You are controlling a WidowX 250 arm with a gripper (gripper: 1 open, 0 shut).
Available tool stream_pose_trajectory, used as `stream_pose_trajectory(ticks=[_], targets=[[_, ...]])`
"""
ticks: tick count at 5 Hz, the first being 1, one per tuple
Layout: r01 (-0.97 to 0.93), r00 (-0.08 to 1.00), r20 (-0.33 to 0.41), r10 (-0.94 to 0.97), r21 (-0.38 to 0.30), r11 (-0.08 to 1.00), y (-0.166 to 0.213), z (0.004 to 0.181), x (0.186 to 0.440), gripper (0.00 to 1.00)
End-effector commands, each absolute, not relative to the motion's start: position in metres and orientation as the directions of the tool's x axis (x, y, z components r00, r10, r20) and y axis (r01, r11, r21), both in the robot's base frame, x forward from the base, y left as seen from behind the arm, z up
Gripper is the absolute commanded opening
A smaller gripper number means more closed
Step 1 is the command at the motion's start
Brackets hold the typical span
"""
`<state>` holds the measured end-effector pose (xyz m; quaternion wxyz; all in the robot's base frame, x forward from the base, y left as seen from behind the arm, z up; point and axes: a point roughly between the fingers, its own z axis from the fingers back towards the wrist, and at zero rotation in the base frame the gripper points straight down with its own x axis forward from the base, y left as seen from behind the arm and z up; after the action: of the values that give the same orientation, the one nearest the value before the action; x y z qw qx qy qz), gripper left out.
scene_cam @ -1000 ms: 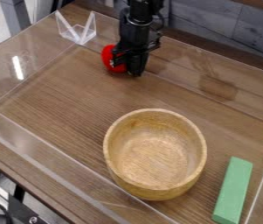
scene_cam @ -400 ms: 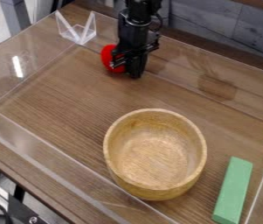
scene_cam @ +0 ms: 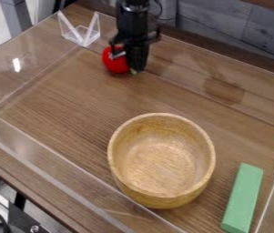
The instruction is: Move the red fruit to the left
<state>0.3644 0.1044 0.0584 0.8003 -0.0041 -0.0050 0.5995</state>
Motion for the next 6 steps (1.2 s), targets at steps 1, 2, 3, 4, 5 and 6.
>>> stream_pose_trajectory(ticks=[1, 2, 3, 4, 5, 6], targets=[[-0.957, 0.259, 0.042, 0.965, -0.127, 0.262, 0.118, 0.117, 0.372, 0.00], [-0.959, 0.230, 0.042, 0.972, -0.162, 0.233, 0.128, 0.142, 0.372, 0.00], [-0.962, 0.227, 0.059, 0.972, -0.140, 0.233, 0.127, 0.125, 0.370, 1.00], [-0.965, 0.229, 0.077, 0.971, -0.111, 0.236, 0.127, 0.106, 0.370, 1.00], [-0.967, 0.234, 0.089, 0.968, -0.078, 0.241, 0.126, 0.088, 0.369, 1.00], [-0.968, 0.238, 0.099, 0.966, -0.054, 0.244, 0.123, 0.074, 0.367, 1.00]])
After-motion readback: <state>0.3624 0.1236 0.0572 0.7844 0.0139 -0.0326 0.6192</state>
